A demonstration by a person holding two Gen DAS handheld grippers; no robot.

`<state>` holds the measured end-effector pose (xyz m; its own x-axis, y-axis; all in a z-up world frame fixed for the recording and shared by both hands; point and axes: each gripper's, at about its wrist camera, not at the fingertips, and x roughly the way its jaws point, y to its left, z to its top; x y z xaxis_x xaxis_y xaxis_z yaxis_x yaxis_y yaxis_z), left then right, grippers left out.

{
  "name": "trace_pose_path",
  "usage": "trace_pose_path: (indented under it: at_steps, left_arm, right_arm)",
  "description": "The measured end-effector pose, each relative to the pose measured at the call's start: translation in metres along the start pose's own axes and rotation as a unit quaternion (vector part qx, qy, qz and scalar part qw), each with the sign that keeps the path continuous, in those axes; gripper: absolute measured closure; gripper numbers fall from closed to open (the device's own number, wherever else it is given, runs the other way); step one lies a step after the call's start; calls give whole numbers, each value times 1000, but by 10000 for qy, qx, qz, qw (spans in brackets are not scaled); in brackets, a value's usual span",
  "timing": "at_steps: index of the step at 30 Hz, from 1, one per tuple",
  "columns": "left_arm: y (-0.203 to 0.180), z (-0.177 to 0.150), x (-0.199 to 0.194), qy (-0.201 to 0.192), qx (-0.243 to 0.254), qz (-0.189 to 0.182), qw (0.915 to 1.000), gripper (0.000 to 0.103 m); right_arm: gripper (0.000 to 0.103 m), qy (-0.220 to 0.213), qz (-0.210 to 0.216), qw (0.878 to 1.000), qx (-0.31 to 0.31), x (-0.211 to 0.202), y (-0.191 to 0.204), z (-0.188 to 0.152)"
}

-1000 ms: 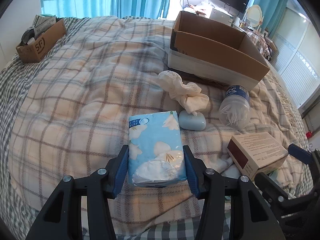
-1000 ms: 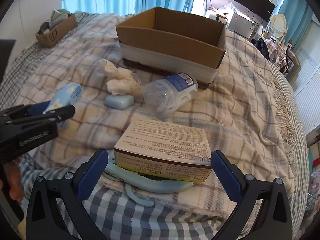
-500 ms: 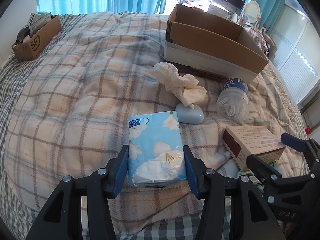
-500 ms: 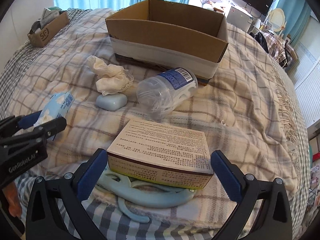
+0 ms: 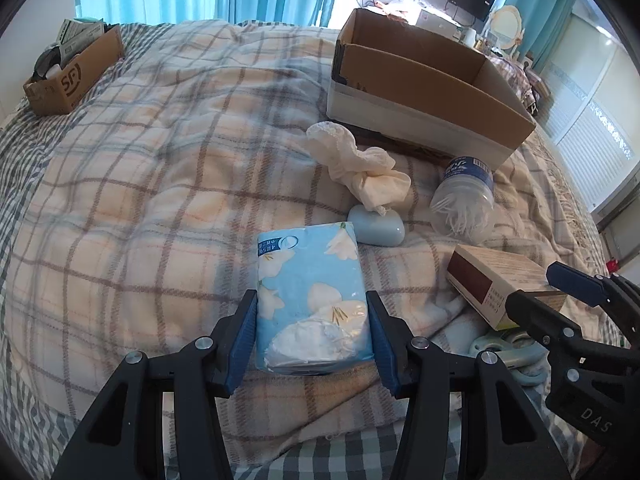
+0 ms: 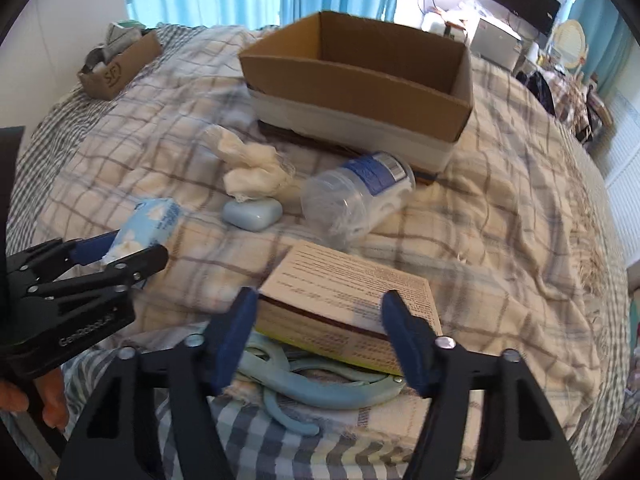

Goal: Organize objects
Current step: 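Grasp the blue tissue pack with the left tool while the right tool grasps the medicine box, then carry the tissue pack and medicine box into the box and release both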

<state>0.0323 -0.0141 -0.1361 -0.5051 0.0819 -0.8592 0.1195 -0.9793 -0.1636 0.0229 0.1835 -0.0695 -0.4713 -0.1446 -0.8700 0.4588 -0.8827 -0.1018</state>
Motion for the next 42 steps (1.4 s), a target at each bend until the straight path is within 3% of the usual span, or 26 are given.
trace_pose_path:
  at_steps: [2,4,9,15,18,20,22,25,27,36,42]
  left_arm:
    - [-1,0,0,-9,13,14,10000,50]
    - [-1,0,0,-14,12,49,10000,50]
    - [3,1,-1,-35,-40,104,9999,50]
    - [15,2,-1,-37,-201,119,9997,50]
    - [19,2,-2,-38,-278,120,9995,50]
    - [21,3,-3,-57,-301,90,9995,50]
    - [22,3,-4,-76,-311,65,9995,50]
    - [20,4,-3,-49,-281,48,9996,50]
    - [18,5,-3,-40,-247,29,9997,50]
    - [15,17,-14,-165,-279,-110,9994,50]
    - [-6,55,-23,-414,89,-110,9990,50]
  right_arm:
    - [43,81,41,9999,-59,3,1,-2]
    - [30,93,-147,9997,-182,4,3,-4]
    - [13,341,-320,9964,-704,14,16,-9]
    - [13,626,-837,9887,-1071,41,20,-6]
    - [13,705,-833,9868,-1198,46,18,0]
    - [17,651,-755,9888,-1112,41,14,2]
    - [38,459,-666,9900,-1154,29,14,4]
    - [57,140,-782,9864,-1437,13,20,9]
    - [64,-52,-880,9834,-1586,3,21,13]
    - [71,-368,-248,9893,-1388,-33,-15,62]
    - [71,-777,259,9890,-1234,-66,-38,106]
